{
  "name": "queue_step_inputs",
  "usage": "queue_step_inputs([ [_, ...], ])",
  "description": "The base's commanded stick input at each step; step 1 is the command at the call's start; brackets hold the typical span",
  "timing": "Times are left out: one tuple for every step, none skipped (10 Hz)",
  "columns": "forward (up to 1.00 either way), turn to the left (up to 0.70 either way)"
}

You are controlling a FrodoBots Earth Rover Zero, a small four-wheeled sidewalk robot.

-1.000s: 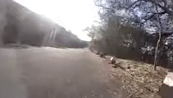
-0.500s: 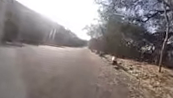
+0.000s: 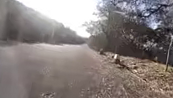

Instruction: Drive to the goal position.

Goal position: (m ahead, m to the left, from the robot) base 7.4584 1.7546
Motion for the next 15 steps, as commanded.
queue_step_inputs([
  [1.00,0.00],
  [1.00,0.00],
  [1.00,0.00],
  [1.00,0.00],
  [1.00,0.00],
  [1.00,0.00],
  [1.00,0.00],
  [1.00,0.00],
  [1.00,0.00],
  [1.00,0.00],
  [1.00,0.00],
  [1.00,0.00],
  [1.00,0.00],
  [1.00,0.00],
  [1.00,0.00],
])
